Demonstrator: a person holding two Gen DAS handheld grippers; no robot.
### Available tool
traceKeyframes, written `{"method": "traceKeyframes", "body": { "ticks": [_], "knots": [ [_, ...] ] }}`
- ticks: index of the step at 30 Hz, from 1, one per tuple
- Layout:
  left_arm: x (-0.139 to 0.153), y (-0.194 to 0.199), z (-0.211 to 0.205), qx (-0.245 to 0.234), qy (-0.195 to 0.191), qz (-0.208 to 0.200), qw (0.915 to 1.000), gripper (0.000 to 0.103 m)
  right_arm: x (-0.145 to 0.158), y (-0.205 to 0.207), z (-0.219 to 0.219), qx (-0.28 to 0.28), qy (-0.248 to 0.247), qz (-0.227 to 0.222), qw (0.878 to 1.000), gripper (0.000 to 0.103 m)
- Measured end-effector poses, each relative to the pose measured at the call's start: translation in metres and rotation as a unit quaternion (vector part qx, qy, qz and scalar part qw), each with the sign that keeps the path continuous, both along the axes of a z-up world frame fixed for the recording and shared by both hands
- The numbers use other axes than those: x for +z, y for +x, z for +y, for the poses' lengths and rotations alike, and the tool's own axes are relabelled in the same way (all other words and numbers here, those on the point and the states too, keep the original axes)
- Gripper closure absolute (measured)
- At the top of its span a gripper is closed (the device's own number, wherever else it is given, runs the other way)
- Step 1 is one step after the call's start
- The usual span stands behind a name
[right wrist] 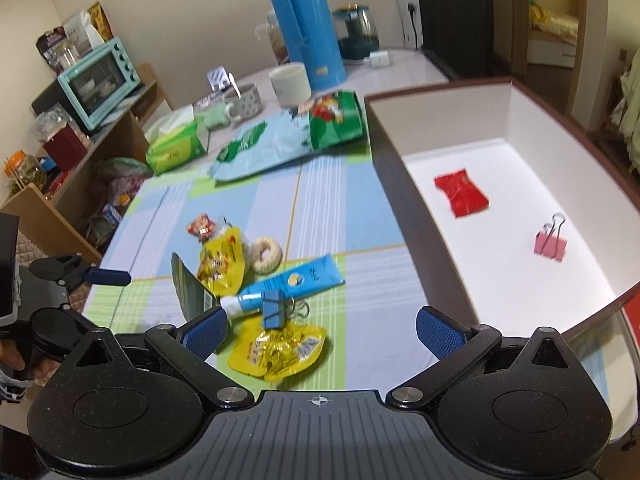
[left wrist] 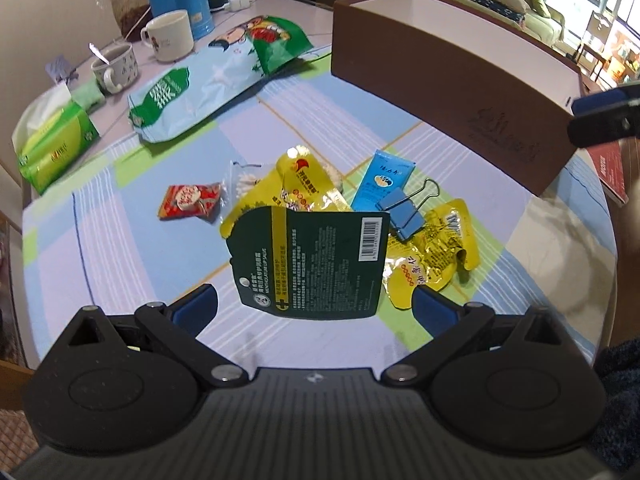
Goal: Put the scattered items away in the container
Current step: 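Grasp the green lip salve card with the left tool while the right tool grasps the yellow snack bag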
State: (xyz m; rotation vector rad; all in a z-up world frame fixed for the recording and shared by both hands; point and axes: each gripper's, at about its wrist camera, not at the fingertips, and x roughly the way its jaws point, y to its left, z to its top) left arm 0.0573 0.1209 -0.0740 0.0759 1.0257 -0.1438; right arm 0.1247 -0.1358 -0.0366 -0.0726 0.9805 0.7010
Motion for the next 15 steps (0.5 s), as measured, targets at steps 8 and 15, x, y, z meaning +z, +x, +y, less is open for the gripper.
{"method": "traceKeyframes", "body": {
  "ticks": [8,15],
  "knots": [
    [-0.032,0.006,-0.005,0.047,-0.04,0.003,0.9981,0.001,-0.023,0.011,0.005,-0.012,-0.014,0.042,0.999,0.0],
    [-0.045,0.012,-0.024,0.115,-0.028,-0.023,0.9927,0.001,-0.033,0.02,0.009,-0.013,-0.021,0.058,0.998,0.0]
  ]
}}
